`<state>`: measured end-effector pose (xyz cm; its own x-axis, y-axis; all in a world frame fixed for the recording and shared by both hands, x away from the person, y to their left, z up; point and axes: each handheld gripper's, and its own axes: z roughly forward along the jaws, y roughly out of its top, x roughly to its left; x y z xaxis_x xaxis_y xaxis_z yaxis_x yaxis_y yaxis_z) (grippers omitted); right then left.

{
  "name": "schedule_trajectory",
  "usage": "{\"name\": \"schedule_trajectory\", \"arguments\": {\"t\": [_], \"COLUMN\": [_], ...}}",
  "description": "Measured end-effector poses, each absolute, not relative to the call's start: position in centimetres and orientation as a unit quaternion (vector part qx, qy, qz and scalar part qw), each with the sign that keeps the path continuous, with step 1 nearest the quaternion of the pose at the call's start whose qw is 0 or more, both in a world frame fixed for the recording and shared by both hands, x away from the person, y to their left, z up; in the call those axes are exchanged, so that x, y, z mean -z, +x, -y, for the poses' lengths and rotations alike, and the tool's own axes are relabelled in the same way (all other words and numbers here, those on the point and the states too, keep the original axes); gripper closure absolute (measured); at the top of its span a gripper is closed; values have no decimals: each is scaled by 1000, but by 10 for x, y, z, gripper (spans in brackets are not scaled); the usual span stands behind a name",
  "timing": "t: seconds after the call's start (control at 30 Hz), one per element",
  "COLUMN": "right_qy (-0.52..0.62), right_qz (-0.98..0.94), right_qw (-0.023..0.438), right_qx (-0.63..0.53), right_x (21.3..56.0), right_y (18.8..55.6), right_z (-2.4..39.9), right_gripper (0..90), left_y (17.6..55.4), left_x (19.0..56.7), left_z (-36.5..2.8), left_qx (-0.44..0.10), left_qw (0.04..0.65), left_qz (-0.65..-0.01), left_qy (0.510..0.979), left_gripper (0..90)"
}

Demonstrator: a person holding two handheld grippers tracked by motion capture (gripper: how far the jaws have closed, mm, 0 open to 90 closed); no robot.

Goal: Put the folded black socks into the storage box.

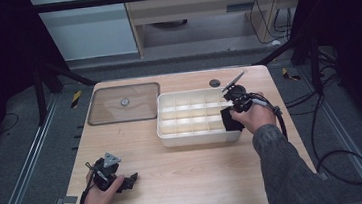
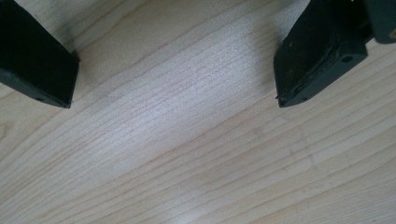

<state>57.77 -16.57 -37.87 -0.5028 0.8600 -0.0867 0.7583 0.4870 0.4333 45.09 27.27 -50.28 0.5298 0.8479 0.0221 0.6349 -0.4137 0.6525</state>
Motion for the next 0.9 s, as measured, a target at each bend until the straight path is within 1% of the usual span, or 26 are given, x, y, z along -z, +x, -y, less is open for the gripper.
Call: {"name": "schedule_trajectory", "arguments": {"t": [0.23,0.43,0.7,0.9], "right_qy": [475,478,480,487], "right_qz": [-851,-853,-856,-854], "right_qw": [153,142,139,126], "right_qx": [-163,-151,-135,-132], "right_x": [381,392,401,407], "right_y": [581,582,582,582], "right_z": [166,166,163,163], "right_gripper": [900,900,900,900], "left_y": [451,451,451,450], "left_x": [503,503,503,503], "left_z": [-273,-273,-273,-272], "left_qx": [-178,-178,-177,-177], "left_qw": [300,300,300,300], "left_qz": [-451,-451,-451,-450], "left_qy": [822,822,822,822], "left_gripper": [0,0,0,0]}}
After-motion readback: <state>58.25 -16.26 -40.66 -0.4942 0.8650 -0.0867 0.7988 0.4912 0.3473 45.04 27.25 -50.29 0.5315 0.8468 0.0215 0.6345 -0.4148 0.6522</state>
